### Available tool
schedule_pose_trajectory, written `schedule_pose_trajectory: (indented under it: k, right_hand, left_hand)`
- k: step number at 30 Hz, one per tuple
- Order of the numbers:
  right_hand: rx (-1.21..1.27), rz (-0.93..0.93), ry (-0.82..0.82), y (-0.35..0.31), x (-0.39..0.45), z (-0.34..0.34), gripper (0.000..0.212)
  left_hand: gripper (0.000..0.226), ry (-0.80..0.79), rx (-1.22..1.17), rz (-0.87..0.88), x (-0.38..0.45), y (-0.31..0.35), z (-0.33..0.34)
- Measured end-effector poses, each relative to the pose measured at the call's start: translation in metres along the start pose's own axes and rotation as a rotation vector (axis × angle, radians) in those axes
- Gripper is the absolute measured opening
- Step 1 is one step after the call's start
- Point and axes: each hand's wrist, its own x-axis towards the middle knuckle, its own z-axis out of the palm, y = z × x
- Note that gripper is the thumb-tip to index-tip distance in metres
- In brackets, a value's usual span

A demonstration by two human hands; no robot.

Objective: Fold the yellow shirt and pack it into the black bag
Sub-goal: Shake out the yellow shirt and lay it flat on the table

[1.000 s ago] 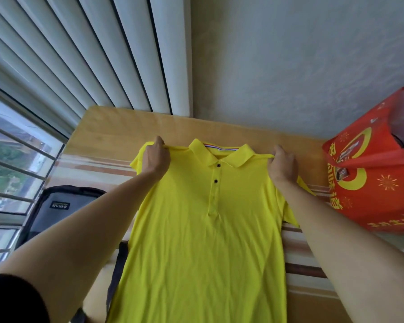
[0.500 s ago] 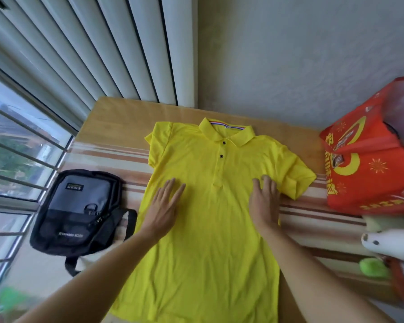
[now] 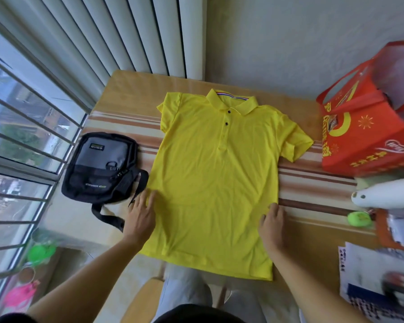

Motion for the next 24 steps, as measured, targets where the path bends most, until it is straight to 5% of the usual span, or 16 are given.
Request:
schedule_pose_trajectory:
  k: [6, 10, 16, 19, 24]
  right_hand:
    - [0.093, 0.268, 0.004, -0.005, -0.029, -0.01, 0.033]
    - [0.133, 0.348, -0.025, -0.01, -0.035, -0.012, 0.019]
    - [0.059, 0.366, 0.012, 0.006, -0.048, -0.022, 0.031]
    - [-0.059, 0.225, 0.076, 0.003, -0.044, -0.014, 0.023]
    - [-0.069, -0.223, -0.1, -0.033, -0.031, -0.002, 0.058]
  left_hand:
    - [0.018, -0.05, 0.054, -0.133, -0.011, -0.006, -0.013]
    - [0.019, -0.1, -0.04, -0.189, -0.008, -0.002, -0.017]
    - [0.019, -0.119, 0.069, -0.284, -0.015, -0.011, -0.019]
    - [0.03, -0.073, 0.211, -0.172, -0.01, 0.002, -0.02]
    - [0.065, -0.135, 0.167, 0.282, 0.015, 0.044, -0.017]
